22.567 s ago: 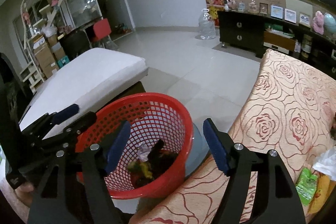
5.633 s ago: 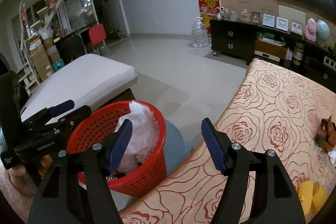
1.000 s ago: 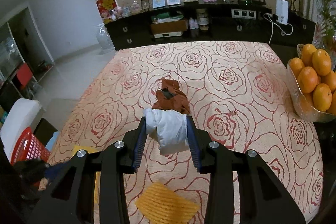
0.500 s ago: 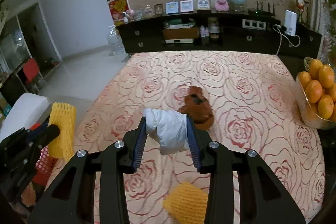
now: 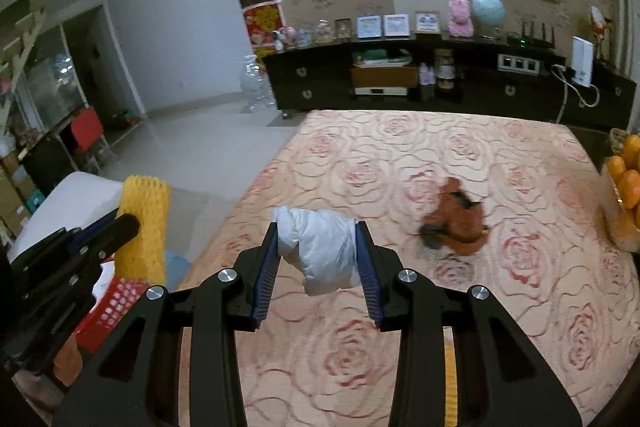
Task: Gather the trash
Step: 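Carry the white cloth and yellow net over the red wastebasket, then open the right tool over the basket while the left tool releases the yellow net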
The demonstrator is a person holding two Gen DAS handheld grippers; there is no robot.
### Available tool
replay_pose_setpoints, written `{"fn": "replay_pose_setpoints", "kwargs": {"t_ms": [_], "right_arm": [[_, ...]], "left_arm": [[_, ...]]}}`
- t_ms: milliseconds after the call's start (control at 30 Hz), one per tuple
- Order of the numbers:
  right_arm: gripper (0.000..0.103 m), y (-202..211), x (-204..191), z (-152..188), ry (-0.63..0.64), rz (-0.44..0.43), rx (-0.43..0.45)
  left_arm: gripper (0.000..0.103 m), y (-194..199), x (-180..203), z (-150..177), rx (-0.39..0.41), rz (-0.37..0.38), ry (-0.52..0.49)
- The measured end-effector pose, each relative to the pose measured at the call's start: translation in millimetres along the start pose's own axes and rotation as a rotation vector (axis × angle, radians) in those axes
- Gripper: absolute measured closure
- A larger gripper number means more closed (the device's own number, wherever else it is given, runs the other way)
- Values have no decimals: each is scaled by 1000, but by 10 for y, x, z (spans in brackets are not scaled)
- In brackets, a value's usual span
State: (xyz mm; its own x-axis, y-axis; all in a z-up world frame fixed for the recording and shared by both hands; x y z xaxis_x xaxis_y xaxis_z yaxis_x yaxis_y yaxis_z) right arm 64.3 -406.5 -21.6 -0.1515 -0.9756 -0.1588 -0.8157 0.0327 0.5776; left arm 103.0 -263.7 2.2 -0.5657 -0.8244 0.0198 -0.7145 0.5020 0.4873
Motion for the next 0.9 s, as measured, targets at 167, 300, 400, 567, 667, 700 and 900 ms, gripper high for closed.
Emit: {"fn": "replay_pose_setpoints", "kwargs": {"t_ms": [167, 300, 400, 567, 667, 700, 900], "right_arm": [[67, -52, -371, 21, 38, -50, 1], [66, -123, -671, 41, 77, -95, -9], [66, -158, -878, 58, 104, -124, -16], [66, -172, -1197, 93, 150, -170, -16], [66, -183, -1364, 103, 172, -195, -18], [67, -189, -1425, 110, 180, -204, -20], [66, -216, -1765, 163, 231, -252, -35]], "left_arm": [[91, 165, -383, 36, 19, -76, 23], [91, 306, -726, 107, 19, -128, 63], [91, 416, -999, 166, 15, -172, 96], [91, 593, -1331, 299, 2, -239, 133], [91, 690, -1495, 382, -8, -270, 154], [91, 717, -1552, 409, -12, -279, 163], [91, 842, -1834, 537, -24, -328, 205]]}}
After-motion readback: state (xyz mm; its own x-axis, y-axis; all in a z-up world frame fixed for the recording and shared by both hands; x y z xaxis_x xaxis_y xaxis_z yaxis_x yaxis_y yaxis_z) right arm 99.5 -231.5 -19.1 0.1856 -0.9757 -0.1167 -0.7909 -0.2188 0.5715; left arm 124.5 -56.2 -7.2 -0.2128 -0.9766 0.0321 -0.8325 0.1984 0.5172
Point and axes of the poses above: each gripper's, at about its wrist camera, not at the fingertips, and y roughly against the way its jaws point, x to its right, z to its underside, the point moved 6 cm from there along -y, roughly the way its jaws point, and after that the axes turned 3 degrees about y, right-handed, at the moved point
